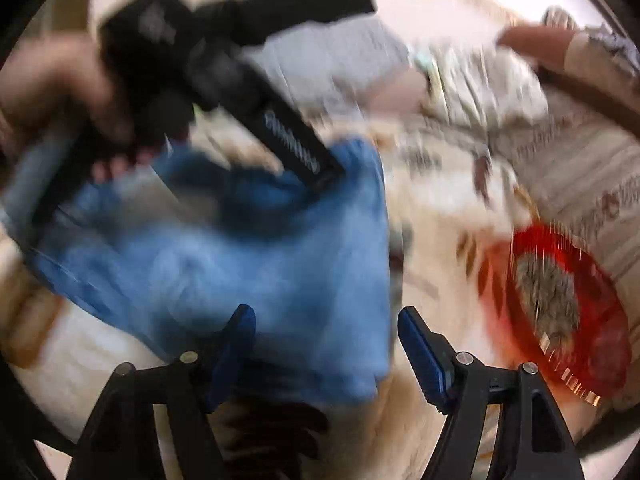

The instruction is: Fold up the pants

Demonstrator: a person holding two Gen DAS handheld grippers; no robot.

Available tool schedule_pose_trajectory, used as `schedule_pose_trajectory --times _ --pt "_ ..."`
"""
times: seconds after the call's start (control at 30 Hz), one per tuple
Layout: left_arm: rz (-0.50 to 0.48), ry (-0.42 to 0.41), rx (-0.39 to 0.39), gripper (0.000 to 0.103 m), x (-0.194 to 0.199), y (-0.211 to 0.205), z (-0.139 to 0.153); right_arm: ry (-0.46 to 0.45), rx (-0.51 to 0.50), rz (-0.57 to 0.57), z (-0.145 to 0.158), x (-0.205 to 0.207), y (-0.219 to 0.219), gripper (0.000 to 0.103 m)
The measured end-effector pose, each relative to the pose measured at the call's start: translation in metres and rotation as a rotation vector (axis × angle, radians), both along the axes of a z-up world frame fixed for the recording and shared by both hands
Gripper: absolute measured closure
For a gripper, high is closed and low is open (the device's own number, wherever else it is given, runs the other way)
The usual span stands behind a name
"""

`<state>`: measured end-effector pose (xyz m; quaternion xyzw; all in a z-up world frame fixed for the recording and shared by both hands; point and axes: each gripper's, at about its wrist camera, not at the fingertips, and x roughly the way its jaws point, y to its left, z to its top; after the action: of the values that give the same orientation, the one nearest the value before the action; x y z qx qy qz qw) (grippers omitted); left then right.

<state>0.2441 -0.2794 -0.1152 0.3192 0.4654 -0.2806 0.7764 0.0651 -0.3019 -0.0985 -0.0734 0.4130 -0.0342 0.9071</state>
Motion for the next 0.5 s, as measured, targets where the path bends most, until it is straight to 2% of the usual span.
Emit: schedule_pose_trajectory --times 0.03,0.1,0.17,0.27,0.37,0.43,0.5 --pt "0.013 -0.005 0.021 0.000 0.004 0.001 -0.007 -0.011 0.038 -0.011 -0.004 -0.002 -0.006 0.027" --pt "0.027 0.047 -0.028 0.000 0.011 0.008 -0.009 -0.017 0.115 -0.038 -0.004 -0.006 -0.019 0.026" --pt "0.048 0.073 -0.053 0.000 0.014 0.018 -0.001 -0.027 0.121 -0.032 -0.001 -0.010 -0.022 0.025" --pt "0.079 0.052 -0.089 0.000 0.009 0.042 0.028 -0.065 0.163 -0.022 0.014 -0.022 -0.022 0.025" --pt "0.072 0.003 -0.097 0.000 -0.003 0.073 0.060 -0.172 0.179 -0.010 0.038 -0.038 -0.020 0.017" --pt "0.100 -0.033 -0.101 0.000 -0.008 0.099 0.079 -0.251 0.177 0.005 0.055 -0.046 -0.013 0.011" --pt "0.154 -0.032 -0.127 0.000 -0.012 0.129 0.094 -0.260 0.132 0.038 0.062 -0.037 0.004 0.009"
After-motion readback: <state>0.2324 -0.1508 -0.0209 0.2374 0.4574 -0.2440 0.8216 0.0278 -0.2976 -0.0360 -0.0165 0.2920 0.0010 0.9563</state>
